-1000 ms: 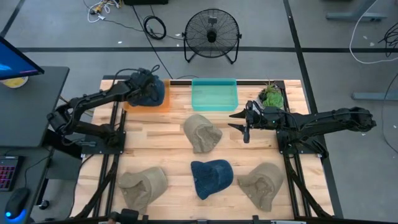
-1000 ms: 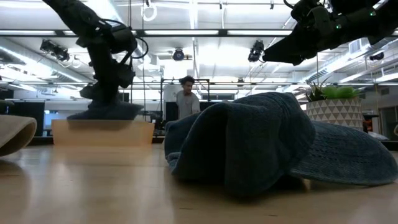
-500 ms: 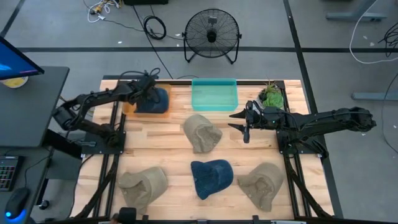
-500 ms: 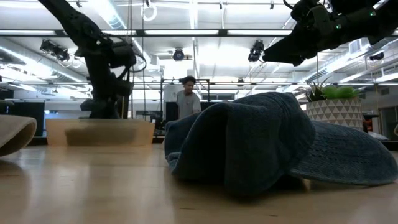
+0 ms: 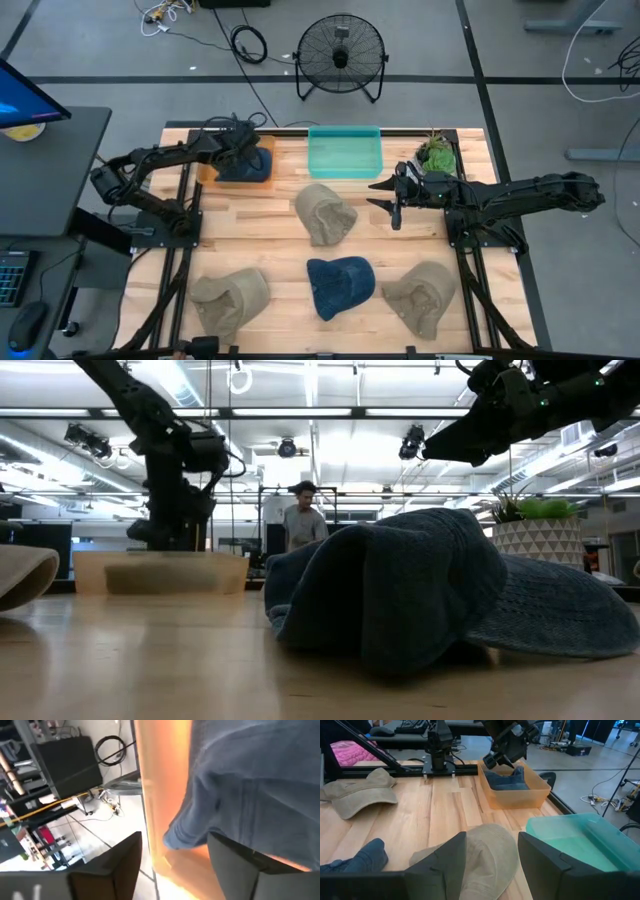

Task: Pick & Place hat
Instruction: Put the blue cap into the orange bin

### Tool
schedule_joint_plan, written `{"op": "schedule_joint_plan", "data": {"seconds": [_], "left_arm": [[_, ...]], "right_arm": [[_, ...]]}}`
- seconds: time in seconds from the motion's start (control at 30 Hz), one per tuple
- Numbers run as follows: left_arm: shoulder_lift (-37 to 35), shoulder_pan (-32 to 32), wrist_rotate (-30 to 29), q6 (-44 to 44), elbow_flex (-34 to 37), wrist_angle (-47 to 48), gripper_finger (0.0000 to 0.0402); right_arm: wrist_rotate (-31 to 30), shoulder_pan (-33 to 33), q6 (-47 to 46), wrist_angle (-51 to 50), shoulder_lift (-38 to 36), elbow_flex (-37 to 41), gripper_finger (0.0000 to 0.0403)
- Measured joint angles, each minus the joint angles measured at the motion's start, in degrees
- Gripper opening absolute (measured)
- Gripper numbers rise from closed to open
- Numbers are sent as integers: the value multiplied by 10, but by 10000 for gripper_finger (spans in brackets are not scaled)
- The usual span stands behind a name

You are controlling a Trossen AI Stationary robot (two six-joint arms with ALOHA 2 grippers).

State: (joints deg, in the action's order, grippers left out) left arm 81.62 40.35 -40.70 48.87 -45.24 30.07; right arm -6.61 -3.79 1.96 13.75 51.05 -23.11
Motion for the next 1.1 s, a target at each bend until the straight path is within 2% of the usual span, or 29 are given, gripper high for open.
{"op": "schedule_joint_plan", "data": {"seconds": [0.2,0.33,0.43,0.53,0.7,0.8,0.97,1.03,1.1], "left_arm": [[0,-47,-2,-8,-82,39,249],[0,-84,0,-41,-159,61,243],[0,-110,23,-75,-216,82,239],[0,-131,91,-122,-269,115,239],[0,-169,247,-181,-327,154,238],[0,-192,331,-204,-339,160,238],[5,-233,483,-269,-340,163,238],[14,-257,513,-292,-339,164,238],[23,-284,515,-303,-339,163,238]], "right_arm": [[0,0,0,5,0,0,183],[0,0,-20,5,0,0,183],[0,2,-26,3,0,0,183],[0,5,-21,6,0,0,183],[0,17,-21,25,0,0,183],[2,31,-26,43,0,-3,183],[2,64,-50,14,21,-44,182],[2,79,-59,-14,46,-68,179],[2,95,-67,-45,80,-92,174]]}}
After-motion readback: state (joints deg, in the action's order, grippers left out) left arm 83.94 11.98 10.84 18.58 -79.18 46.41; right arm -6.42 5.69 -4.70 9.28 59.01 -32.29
